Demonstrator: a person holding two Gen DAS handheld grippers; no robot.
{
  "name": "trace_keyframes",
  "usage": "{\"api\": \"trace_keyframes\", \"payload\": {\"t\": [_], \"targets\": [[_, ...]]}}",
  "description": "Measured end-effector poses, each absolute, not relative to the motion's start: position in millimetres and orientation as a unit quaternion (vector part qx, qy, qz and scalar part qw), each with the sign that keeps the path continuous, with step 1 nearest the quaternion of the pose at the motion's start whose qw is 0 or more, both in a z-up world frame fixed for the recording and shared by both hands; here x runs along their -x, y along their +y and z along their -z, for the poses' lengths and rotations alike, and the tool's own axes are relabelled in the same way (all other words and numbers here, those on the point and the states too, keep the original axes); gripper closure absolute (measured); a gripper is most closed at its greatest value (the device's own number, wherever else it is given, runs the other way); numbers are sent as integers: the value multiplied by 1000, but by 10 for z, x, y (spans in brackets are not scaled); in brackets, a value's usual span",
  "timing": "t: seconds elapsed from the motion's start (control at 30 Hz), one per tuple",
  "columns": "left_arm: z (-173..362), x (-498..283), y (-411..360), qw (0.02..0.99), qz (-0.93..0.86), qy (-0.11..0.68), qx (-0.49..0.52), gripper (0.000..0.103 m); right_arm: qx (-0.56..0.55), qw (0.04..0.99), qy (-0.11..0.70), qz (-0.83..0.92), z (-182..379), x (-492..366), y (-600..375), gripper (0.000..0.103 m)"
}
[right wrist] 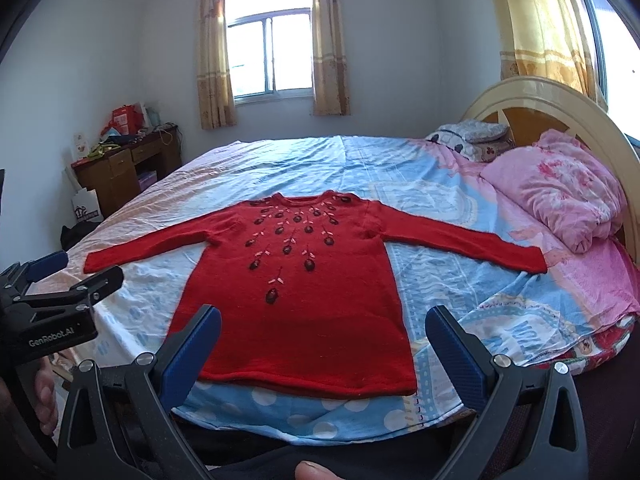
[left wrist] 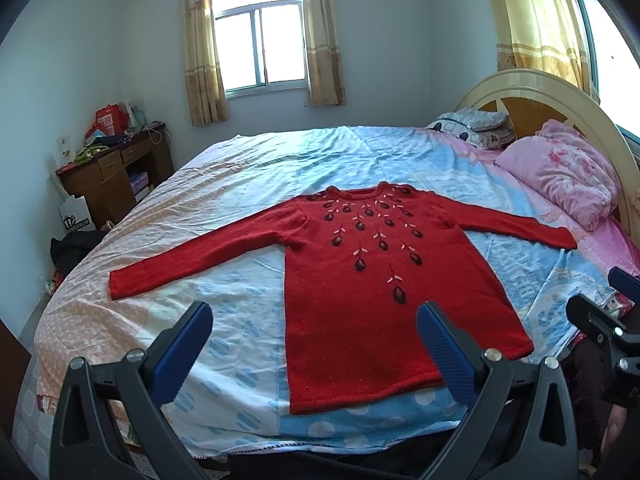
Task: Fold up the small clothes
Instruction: 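Move the right tool to the sweater's sleeve cuff and close on it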
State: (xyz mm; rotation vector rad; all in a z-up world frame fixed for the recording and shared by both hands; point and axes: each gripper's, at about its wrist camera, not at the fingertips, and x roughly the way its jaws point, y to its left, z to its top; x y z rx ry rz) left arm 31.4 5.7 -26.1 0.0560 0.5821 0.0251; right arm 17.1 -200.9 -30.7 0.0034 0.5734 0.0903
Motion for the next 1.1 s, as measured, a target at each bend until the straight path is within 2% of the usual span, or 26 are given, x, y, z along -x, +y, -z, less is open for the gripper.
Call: {"api": "trace_keyframes", "payload": {"t": [0.37, 1.1], "targets": [[416, -649, 47, 954, -22, 295, -55, 0, 11, 951, 307, -16, 554, -541, -2157, 1], [860, -1845, -170, 932, -35, 351, -86, 0, -6, 924, 378, 57, 1096, -1695, -2918, 1]]}}
